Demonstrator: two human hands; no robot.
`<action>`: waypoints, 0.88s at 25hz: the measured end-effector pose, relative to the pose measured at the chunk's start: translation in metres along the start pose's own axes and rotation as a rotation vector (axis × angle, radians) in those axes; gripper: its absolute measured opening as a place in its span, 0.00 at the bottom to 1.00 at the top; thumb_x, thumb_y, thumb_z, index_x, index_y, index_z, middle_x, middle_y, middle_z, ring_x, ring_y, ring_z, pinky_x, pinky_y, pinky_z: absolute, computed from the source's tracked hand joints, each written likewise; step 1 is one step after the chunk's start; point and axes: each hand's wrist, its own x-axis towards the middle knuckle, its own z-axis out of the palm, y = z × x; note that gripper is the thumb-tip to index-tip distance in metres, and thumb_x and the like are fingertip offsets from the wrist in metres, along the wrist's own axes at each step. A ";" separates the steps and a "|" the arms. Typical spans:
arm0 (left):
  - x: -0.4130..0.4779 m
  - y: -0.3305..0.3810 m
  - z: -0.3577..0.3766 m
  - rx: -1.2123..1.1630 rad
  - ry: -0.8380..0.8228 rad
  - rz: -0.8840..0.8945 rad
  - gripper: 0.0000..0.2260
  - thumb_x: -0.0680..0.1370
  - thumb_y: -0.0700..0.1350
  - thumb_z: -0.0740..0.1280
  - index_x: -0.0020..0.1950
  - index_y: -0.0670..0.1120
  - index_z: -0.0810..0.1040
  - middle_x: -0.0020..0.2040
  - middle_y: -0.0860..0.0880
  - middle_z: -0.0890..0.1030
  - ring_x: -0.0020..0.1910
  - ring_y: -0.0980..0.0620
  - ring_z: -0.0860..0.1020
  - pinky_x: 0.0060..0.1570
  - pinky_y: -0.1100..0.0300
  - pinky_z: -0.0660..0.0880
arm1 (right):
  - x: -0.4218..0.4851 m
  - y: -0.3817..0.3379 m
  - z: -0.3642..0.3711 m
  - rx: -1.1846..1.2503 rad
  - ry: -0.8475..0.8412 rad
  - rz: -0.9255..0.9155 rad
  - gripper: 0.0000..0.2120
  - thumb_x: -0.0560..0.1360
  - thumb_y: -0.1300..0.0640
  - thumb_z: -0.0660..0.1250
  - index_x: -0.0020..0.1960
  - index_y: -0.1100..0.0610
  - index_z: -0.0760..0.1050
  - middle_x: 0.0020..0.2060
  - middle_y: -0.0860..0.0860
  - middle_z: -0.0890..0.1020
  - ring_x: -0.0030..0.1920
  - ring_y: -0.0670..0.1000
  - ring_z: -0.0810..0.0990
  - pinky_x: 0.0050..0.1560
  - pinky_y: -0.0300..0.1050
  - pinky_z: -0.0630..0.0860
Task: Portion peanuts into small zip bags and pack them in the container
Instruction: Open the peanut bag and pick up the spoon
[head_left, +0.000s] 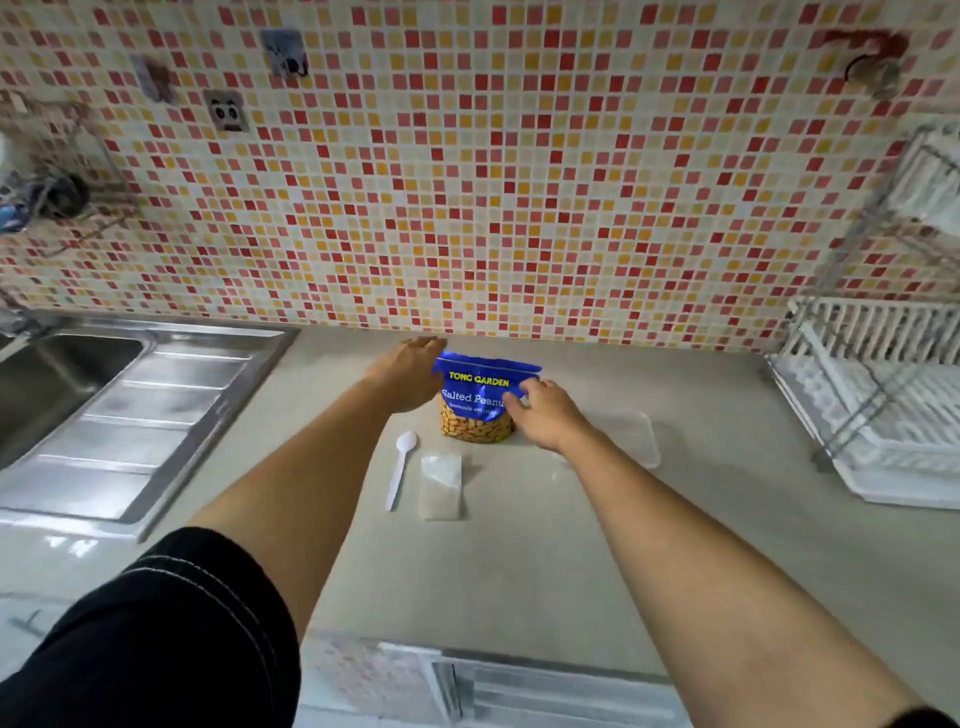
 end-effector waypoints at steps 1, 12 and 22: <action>0.015 -0.005 0.001 0.000 -0.017 0.011 0.24 0.80 0.46 0.59 0.74 0.44 0.59 0.75 0.43 0.61 0.73 0.43 0.62 0.69 0.51 0.63 | 0.014 -0.002 0.004 0.031 0.008 0.020 0.21 0.79 0.48 0.56 0.65 0.61 0.68 0.64 0.59 0.73 0.62 0.57 0.73 0.58 0.48 0.71; 0.116 -0.044 0.029 0.064 -0.257 0.237 0.13 0.79 0.45 0.62 0.63 0.45 0.76 0.60 0.45 0.79 0.58 0.47 0.75 0.51 0.57 0.72 | 0.098 0.004 0.051 0.524 0.070 0.376 0.22 0.76 0.39 0.57 0.44 0.56 0.79 0.40 0.51 0.85 0.45 0.51 0.83 0.52 0.48 0.78; 0.136 -0.057 0.027 -0.066 -0.264 0.301 0.11 0.75 0.44 0.68 0.56 0.43 0.80 0.54 0.47 0.83 0.55 0.50 0.79 0.46 0.63 0.73 | 0.119 -0.003 0.041 0.854 -0.005 0.511 0.17 0.75 0.45 0.64 0.44 0.59 0.79 0.37 0.51 0.84 0.39 0.47 0.83 0.41 0.39 0.78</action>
